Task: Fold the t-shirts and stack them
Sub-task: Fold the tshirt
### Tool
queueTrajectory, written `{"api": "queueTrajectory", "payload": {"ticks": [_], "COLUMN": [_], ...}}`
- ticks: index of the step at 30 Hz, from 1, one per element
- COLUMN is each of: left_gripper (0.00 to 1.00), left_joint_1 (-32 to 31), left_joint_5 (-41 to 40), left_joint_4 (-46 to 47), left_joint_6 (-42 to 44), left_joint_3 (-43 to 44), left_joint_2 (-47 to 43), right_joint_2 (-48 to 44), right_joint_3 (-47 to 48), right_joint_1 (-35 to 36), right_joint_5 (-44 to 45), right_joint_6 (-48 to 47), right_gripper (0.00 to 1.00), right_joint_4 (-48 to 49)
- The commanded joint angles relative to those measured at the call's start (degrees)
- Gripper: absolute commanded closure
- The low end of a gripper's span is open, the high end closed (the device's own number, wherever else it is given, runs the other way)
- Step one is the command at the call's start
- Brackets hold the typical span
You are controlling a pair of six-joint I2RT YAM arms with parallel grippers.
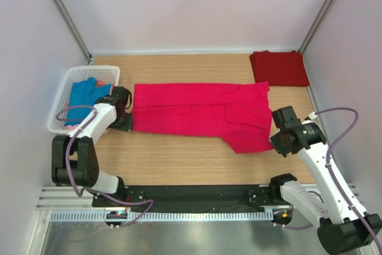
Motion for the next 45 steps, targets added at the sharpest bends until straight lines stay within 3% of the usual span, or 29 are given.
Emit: {"api": "queueTrajectory", "payload": {"ticks": [1, 14, 27, 39, 45], "left_gripper": [1.00, 1.00, 1.00, 1.00, 1.00], "left_joint_1": [-0.17, -0.96, -1.23, -1.31, -1.40], "left_joint_5": [-1.30, 2.13, -2.08, -5.68, -7.71], "left_joint_4": [-5.87, -7.98, -14.48, -20.73, -22.92], "left_joint_6": [0.66, 3.47, 11.74, 16.04, 17.10], "left_joint_3": [0.43, -2.30, 14.92, 30.30, 32.16], "left_joint_2": [-2.13, -3.38, 8.66, 21.06, 22.21], "right_joint_2": [0.27, 0.79, 21.35, 33.83, 38.76], "right_joint_3": [1.90, 4.88, 17.54, 25.45, 30.20], "right_joint_1": [0.22, 0.22, 0.22, -2.94, -6.19], "right_joint_5": [2.60, 4.45, 3.93, 3.49, 3.92], "right_joint_6": [-2.56, -12.04, -31.28, -34.64, -35.69], "right_gripper": [0.99, 0.99, 0.99, 0.99, 0.99], "right_joint_4": [-2.73, -3.26, 11.94, 15.90, 13.35]}}
